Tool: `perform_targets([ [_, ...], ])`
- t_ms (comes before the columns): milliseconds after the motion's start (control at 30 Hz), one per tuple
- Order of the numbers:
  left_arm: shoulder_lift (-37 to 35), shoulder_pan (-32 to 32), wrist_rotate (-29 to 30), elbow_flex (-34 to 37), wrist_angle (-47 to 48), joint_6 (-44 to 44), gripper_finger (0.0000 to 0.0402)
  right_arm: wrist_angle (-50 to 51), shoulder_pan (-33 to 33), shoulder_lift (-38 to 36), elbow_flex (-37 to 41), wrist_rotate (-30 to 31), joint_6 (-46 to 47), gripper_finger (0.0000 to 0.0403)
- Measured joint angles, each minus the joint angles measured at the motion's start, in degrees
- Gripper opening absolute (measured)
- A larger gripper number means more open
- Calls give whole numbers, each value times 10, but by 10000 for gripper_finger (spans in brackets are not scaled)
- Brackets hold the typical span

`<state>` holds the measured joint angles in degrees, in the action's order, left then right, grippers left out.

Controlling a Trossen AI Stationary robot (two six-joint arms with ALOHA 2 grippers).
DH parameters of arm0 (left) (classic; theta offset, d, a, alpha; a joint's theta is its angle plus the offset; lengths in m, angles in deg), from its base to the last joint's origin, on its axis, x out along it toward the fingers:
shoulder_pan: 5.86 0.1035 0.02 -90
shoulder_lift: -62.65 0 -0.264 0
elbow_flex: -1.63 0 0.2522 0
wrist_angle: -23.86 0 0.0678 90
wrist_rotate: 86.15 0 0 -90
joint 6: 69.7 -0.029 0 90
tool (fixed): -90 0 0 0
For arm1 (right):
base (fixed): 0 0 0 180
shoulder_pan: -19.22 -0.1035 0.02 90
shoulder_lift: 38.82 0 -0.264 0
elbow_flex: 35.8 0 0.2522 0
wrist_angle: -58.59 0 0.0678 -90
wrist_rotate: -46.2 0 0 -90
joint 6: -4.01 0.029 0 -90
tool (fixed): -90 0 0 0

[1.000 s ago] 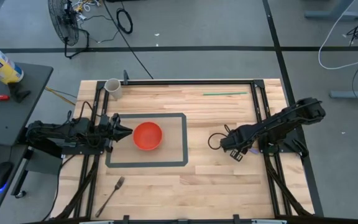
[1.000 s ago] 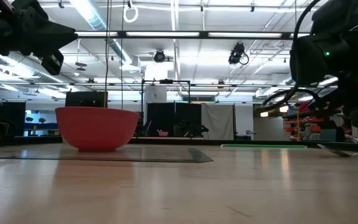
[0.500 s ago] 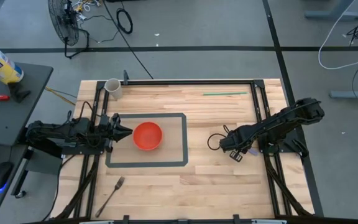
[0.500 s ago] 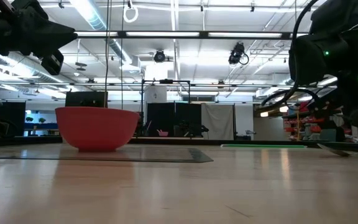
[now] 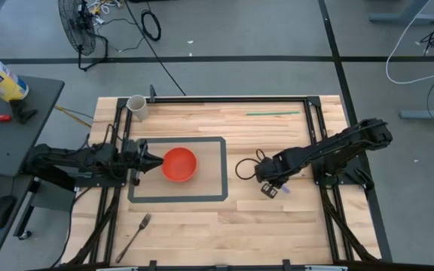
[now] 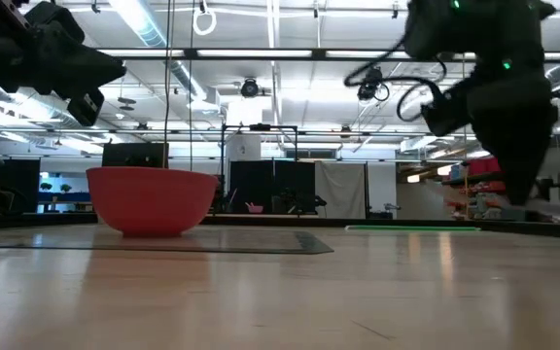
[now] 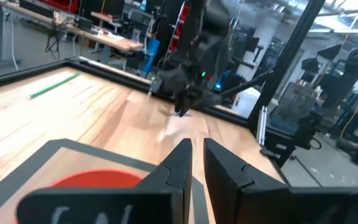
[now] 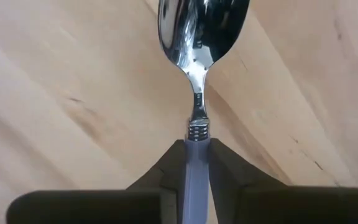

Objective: Pick & Place Utensil
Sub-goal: Put the purple spoon into the orange bowl

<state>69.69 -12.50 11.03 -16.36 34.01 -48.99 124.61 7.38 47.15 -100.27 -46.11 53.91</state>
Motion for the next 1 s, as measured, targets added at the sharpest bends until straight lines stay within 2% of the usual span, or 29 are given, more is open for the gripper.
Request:
perform_targets([
  [200,124,-19,-10,0,-128,-11,46,-7,2,6,-74,0,0,52],
  [333,221,-49,-11,0,-217,-48,49,-9,9,33,-118,-26,-11,52],
  [433,294,-71,-11,-1,-286,-68,64,-3,13,67,-157,-56,-26,52],
  [500,336,-81,-10,-17,-299,-75,83,5,13,95,-191,-62,-51,52],
  [700,450,-94,0,-84,-291,-92,139,73,14,183,-321,-58,-134,52],
  [833,485,-94,9,-121,-258,-91,152,136,16,235,-422,-36,-170,52],
  [900,480,-94,11,-142,-207,-91,153,159,18,256,-470,-16,-186,52],
  [1000,449,-100,5,-184,-62,-85,150,185,24,285,-534,2,-210,52],
])
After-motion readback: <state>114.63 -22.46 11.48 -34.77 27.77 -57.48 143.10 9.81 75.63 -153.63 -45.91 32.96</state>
